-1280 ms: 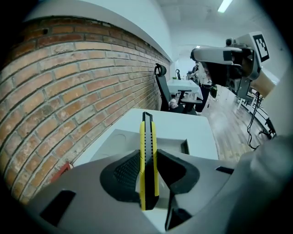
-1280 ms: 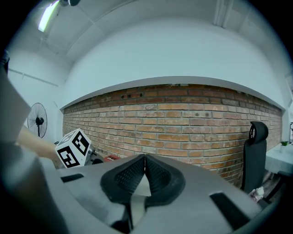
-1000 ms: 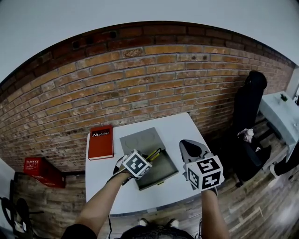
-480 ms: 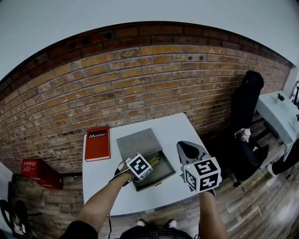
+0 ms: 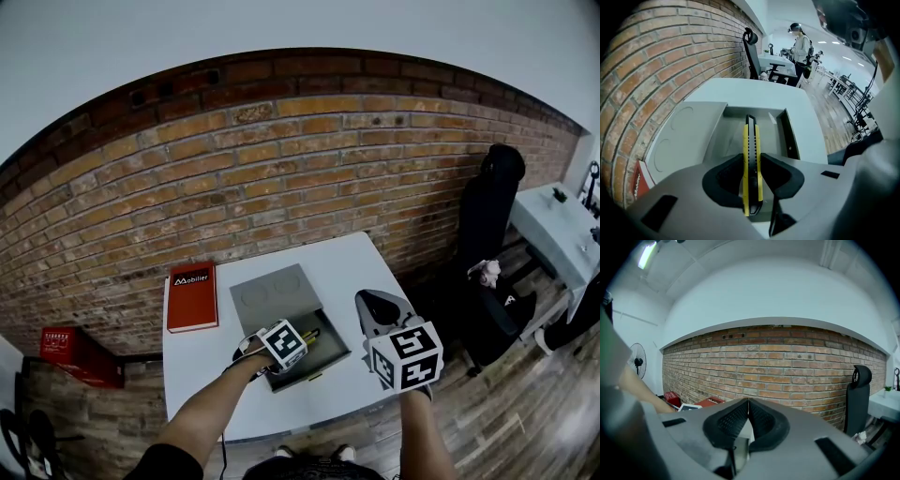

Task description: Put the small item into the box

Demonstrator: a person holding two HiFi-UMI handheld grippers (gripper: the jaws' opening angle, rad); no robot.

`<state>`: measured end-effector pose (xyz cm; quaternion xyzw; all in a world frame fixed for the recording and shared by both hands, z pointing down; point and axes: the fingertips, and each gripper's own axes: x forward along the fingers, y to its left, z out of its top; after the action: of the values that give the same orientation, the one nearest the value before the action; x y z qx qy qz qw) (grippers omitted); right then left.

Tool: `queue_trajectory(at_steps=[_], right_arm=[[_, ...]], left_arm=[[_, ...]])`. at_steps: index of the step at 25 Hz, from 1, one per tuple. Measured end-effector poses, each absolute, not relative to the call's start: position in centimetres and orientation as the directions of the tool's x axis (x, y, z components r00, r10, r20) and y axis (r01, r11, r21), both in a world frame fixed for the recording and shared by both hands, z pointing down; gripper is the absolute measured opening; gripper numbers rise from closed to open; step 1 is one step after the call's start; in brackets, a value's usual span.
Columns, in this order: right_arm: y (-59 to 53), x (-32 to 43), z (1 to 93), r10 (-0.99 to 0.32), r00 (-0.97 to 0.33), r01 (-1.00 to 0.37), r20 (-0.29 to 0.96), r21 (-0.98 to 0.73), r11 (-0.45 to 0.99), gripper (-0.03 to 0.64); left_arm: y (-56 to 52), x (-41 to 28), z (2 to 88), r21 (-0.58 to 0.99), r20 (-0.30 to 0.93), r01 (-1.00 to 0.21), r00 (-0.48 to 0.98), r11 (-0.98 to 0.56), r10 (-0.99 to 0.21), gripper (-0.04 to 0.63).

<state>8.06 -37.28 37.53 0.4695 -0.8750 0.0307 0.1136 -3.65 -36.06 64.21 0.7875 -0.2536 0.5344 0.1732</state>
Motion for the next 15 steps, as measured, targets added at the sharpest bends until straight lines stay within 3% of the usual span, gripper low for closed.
queue_trajectory(at_steps=[15], right_arm=[[-38.1,9.5,37.8,-0.832,-0.502,-0.848,0.236,0.054,0.527,0.02]], left_arm=[[-36.3,-3.7,67.2,0.032,0.952,-0.572,0.268,-0.82,-0.149,0.129]])
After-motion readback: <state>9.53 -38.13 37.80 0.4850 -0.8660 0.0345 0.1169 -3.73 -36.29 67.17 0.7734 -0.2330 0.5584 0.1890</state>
